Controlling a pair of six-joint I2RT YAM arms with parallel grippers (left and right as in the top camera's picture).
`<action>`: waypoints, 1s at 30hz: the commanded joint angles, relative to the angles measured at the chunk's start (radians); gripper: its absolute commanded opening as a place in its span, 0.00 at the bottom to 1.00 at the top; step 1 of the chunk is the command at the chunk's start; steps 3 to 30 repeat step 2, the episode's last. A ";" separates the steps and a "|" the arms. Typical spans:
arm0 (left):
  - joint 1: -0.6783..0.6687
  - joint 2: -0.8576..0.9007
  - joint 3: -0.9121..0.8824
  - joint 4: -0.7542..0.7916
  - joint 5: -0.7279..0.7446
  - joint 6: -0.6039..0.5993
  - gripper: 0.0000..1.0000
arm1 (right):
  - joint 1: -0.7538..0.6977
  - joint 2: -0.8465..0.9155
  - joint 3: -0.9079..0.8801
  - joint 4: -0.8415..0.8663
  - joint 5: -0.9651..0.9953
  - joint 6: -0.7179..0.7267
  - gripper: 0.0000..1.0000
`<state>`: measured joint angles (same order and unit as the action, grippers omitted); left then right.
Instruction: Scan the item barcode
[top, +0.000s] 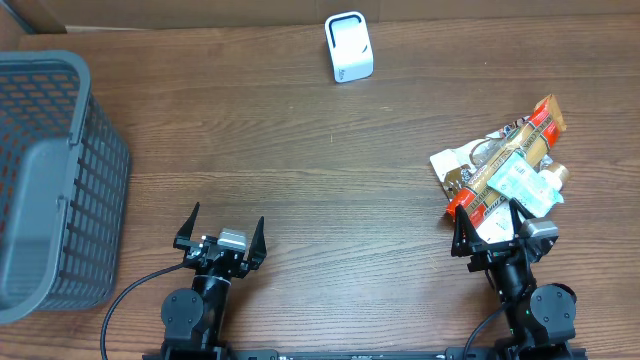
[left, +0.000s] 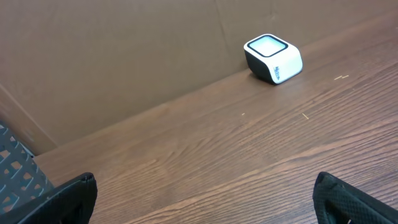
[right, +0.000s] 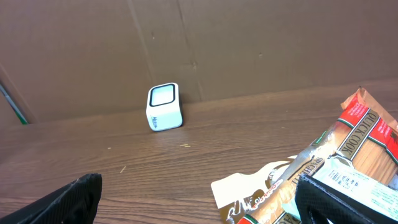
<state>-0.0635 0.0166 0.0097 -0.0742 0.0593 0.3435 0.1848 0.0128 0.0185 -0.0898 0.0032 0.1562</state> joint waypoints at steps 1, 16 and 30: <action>0.006 -0.012 -0.005 0.000 0.005 -0.007 1.00 | 0.005 -0.010 -0.010 0.006 -0.005 -0.002 1.00; 0.006 -0.012 -0.005 0.000 0.005 -0.007 1.00 | 0.005 -0.010 -0.010 0.006 -0.005 -0.003 1.00; 0.006 -0.012 -0.005 0.000 0.005 -0.007 1.00 | 0.005 -0.010 -0.010 0.006 -0.005 -0.003 1.00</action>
